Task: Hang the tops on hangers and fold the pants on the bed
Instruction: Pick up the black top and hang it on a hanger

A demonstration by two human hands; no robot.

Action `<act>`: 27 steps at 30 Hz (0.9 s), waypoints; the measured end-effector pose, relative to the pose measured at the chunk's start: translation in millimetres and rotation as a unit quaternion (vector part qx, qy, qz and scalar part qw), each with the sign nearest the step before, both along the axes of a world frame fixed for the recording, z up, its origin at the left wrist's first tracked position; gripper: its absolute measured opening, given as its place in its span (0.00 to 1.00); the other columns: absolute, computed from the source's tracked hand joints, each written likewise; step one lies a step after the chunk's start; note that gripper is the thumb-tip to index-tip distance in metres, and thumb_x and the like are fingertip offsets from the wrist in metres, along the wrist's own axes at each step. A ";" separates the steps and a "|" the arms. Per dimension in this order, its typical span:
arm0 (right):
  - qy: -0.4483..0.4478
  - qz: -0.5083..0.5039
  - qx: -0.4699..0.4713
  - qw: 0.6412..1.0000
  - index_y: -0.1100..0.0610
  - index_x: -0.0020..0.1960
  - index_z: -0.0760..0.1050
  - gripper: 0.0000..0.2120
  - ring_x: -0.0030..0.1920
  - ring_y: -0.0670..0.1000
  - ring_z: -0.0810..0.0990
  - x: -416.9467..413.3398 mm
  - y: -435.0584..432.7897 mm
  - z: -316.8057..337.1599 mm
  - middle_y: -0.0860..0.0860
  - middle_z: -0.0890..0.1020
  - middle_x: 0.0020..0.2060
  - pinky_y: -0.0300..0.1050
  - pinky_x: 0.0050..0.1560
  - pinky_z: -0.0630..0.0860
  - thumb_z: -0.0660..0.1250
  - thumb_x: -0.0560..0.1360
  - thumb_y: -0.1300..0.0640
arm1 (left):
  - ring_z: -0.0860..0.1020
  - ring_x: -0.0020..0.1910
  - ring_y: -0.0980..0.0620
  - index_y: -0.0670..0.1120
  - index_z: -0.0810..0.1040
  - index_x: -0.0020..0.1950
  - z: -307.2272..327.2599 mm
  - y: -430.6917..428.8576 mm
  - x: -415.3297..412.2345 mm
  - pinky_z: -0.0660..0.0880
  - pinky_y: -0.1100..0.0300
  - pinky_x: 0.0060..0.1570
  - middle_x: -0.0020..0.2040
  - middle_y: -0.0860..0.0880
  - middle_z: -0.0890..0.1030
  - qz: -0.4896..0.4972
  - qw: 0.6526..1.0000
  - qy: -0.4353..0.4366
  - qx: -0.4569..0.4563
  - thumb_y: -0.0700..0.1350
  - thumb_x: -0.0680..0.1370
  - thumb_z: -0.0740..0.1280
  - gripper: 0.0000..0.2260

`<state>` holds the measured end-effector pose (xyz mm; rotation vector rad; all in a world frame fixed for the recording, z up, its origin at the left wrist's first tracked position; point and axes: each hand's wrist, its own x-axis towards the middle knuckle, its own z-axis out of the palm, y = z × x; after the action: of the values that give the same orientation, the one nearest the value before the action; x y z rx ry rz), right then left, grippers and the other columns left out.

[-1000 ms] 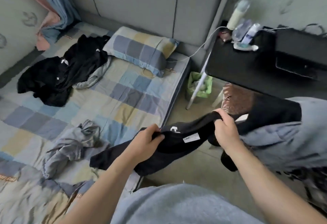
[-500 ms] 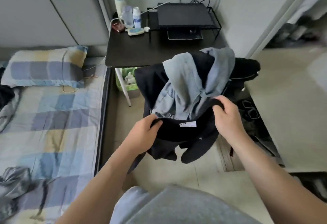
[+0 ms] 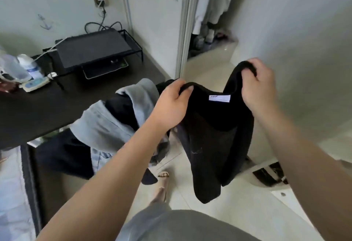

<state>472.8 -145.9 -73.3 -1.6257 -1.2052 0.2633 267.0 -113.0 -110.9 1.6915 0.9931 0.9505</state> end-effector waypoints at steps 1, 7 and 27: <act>-0.003 -0.019 0.014 1.000 0.52 0.43 0.74 0.07 0.35 0.32 0.73 8.7 12.5 8.5 0.40 0.75 0.33 0.24 0.37 0.66 0.58 0.74 0.59 | 0.69 0.32 0.56 0.42 0.69 0.40 10.7 20.2 13.3 0.67 0.58 0.36 0.31 0.55 0.69 -0.015 1.000 -0.012 0.008 0.47 0.83 0.61 0.14; 0.000 -0.119 0.084 0.989 0.55 0.45 0.75 0.08 0.34 0.37 0.71 55.9 92.9 72.8 0.43 0.74 0.34 0.36 0.40 0.70 0.58 0.74 0.58 | 0.71 0.31 0.57 0.39 0.72 0.43 83.6 143.5 86.6 0.69 0.62 0.35 0.31 0.54 0.71 -0.092 0.993 -0.053 0.046 0.47 0.84 0.61 0.14; -0.348 -0.303 0.136 0.877 0.55 0.48 0.76 0.09 0.42 0.52 0.77 185.9 223.7 420.5 0.48 0.79 0.39 0.45 0.40 0.74 0.57 0.80 0.58 | 0.68 0.24 0.58 0.46 0.68 0.36 426.7 353.5 242.4 0.64 0.64 0.25 0.29 0.52 0.69 -0.137 0.939 -0.159 0.274 0.47 0.84 0.60 0.17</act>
<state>658.8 77.8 347.2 -1.8015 -1.0891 -0.9235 509.4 240.6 315.8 1.9722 0.2709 1.3381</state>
